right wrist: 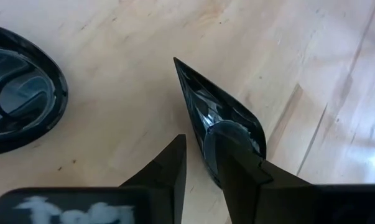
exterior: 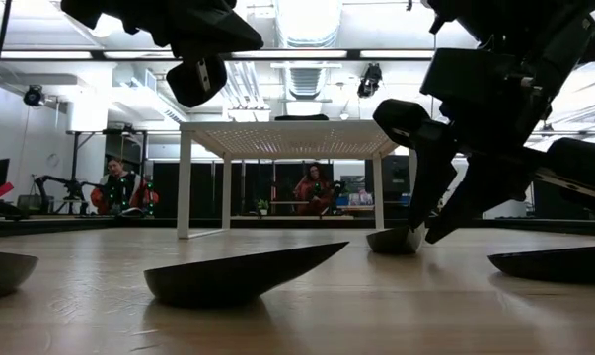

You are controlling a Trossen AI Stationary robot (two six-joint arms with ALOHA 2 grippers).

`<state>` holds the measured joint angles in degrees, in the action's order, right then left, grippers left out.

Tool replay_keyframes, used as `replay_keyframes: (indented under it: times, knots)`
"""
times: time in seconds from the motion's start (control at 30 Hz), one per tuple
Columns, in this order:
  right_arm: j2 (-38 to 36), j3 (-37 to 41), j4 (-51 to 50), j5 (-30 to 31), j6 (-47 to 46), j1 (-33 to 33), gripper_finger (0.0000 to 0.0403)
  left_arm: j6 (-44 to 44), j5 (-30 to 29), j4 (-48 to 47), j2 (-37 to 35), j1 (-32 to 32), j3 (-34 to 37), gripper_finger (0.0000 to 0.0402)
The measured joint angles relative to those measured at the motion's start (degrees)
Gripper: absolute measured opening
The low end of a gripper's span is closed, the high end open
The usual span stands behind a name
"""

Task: Pick & Place Mini shaped plates
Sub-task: Put the drop shaped plate on the shelf

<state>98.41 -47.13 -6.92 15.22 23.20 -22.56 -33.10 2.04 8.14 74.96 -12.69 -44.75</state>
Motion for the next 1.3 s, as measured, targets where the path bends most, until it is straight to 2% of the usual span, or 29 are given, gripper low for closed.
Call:
replay_keyframes:
  times: [0.43,0.97,1.13,1.3]
  knots:
    - [0.0,0.5,0.1,-0.1,0.0,0.6,0.0045,0.0,0.0,0.1,0.0,0.0,0.0,0.0]
    - [1.9,0.4,0.6,0.1,1.0,0.6,0.0038,0.3,0.0,0.9,0.0,-0.2,0.0,0.0]
    - [1.9,-0.2,0.8,0.2,0.8,0.6,0.0014,1.8,0.0,0.9,0.0,-0.2,0.0,0.0]
    - [1.8,-0.2,0.9,0.2,0.8,0.6,0.0009,2.4,0.0,0.8,0.0,-0.2,0.0,0.0]
